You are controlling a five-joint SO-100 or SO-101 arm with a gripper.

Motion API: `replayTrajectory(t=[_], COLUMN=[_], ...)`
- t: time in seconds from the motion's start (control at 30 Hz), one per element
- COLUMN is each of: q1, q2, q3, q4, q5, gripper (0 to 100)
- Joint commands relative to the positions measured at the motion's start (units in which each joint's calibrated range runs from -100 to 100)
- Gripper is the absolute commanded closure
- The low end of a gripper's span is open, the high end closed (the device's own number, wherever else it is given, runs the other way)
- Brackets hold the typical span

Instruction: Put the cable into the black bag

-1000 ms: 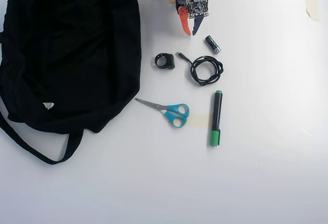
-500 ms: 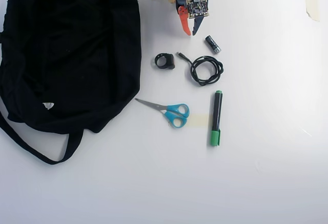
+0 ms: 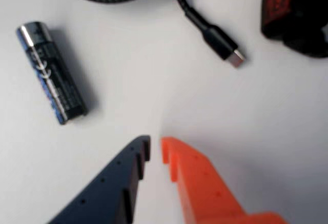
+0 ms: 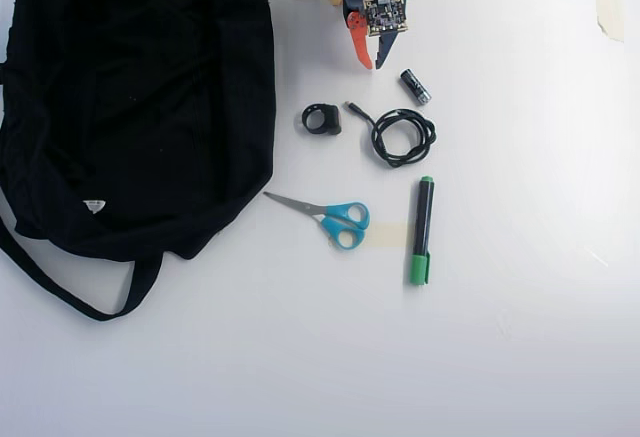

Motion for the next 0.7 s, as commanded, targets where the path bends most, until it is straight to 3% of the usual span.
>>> replayTrajectory(t=[0.0, 0.67], q1=[0.32, -0.35], q2=[-0.58, -0.17], q3=[2.26, -1.43], q4=[0.26, 0.09], q5=[0.28, -0.09], gripper=[97, 97])
